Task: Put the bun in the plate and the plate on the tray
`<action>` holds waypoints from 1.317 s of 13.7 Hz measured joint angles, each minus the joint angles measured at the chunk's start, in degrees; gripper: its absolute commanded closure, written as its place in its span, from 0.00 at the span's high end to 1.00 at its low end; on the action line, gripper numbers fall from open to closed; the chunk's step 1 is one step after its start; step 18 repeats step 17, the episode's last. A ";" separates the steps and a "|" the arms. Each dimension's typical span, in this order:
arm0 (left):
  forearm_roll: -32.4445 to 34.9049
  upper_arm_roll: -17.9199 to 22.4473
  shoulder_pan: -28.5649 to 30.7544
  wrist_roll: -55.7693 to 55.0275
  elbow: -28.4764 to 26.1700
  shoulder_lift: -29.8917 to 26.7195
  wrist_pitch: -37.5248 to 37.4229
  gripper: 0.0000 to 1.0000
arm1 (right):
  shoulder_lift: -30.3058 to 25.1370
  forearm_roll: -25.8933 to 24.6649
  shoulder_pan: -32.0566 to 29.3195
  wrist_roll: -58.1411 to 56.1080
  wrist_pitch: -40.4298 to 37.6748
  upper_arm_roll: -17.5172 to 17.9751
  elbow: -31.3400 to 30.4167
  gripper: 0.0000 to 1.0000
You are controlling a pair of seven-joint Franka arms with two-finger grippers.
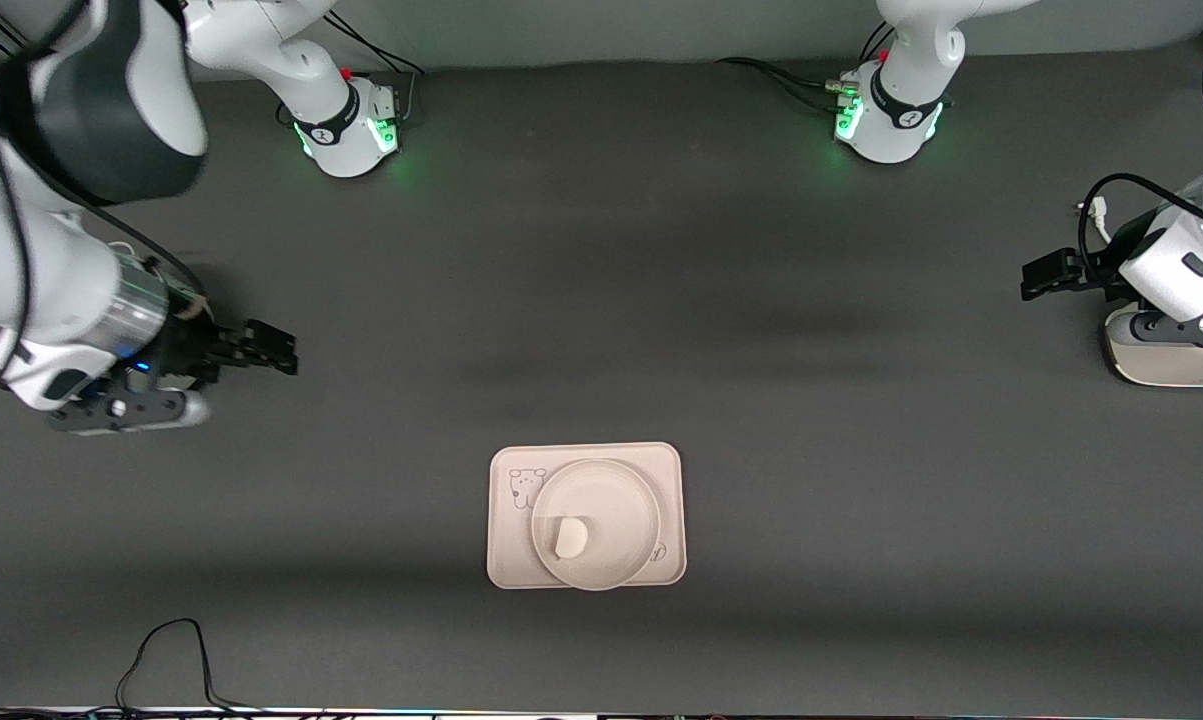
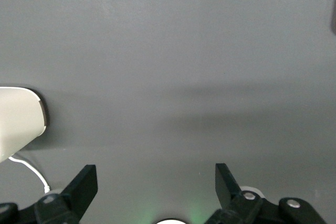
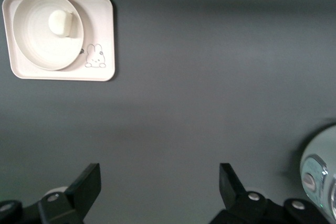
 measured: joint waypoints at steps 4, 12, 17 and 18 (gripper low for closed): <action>0.00 0.01 0.00 0.00 -0.25 0.00 2.82 1.00 | -7.02 -5.39 -12.52 -0.20 0.09 14.04 -6.80 1.00; 2.78 0.18 0.01 0.00 -0.11 -0.02 9.71 1.00 | -13.33 -6.66 -35.23 -0.16 3.48 37.14 -15.71 1.00; 2.77 0.91 0.06 0.02 4.46 -0.35 4.96 1.00 | -14.45 -6.85 -36.07 -1.15 4.54 39.10 -17.01 1.00; 2.77 0.91 0.06 0.02 4.46 -0.35 4.96 1.00 | -14.45 -6.85 -36.07 -1.15 4.54 39.10 -17.01 1.00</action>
